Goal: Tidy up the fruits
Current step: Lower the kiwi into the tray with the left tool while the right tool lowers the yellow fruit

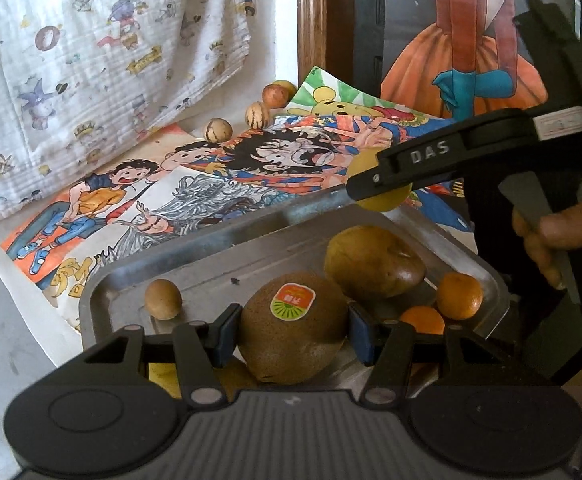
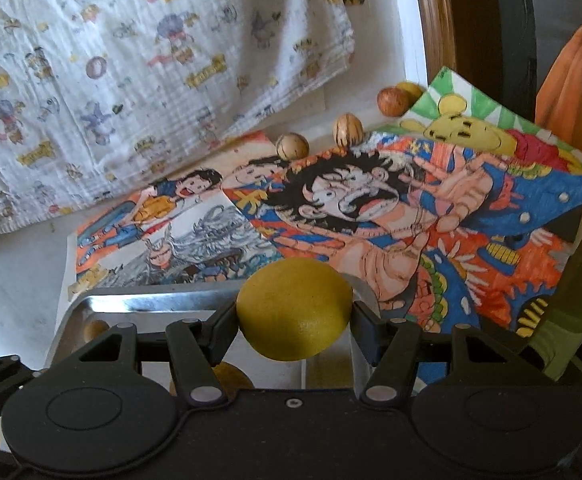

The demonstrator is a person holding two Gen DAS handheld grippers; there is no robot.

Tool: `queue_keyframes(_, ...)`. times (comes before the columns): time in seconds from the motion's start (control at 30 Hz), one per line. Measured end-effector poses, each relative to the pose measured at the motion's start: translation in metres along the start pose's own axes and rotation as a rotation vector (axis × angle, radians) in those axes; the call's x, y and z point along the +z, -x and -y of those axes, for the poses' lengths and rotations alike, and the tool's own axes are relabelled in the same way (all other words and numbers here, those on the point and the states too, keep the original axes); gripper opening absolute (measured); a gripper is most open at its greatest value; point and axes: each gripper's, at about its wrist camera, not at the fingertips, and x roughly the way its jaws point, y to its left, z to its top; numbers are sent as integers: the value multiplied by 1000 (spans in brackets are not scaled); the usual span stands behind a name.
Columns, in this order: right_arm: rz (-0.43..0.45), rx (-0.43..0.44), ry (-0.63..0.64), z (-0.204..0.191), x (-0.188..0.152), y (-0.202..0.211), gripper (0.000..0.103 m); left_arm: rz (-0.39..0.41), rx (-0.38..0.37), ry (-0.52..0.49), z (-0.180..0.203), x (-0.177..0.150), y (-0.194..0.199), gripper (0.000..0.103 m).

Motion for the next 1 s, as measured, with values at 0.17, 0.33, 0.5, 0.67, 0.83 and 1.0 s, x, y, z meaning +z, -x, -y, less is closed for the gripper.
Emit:
queue_keyframes(0.17, -30, -1, -3, 0, -2, -13, 63, -4, 0, -10, 3, -1, 1, 60)
queue_keyframes(0.33, -57, -11, -13, -1, -6, -22, 63, -4, 4, -24, 4, -3, 1, 60)
queue_keyframes(0.5, -56, -19, -6, -3, -7, -24, 63, 0, 11, -41, 7, -4, 1, 60)
queue_keyframes(0.67, -53, -27, 6, -4, -9, -24, 63, 5, 19, -56, 9, -6, 0, 60)
queue_keyframes(0.83, -55, -26, 6, -4, -9, -24, 64, 10, 24, -70, 10, -7, 1, 60)
queue_keyframes(1.0, -55, -27, 7, -4, -10, -24, 64, 14, 32, -78, 12, -8, 1, 61)
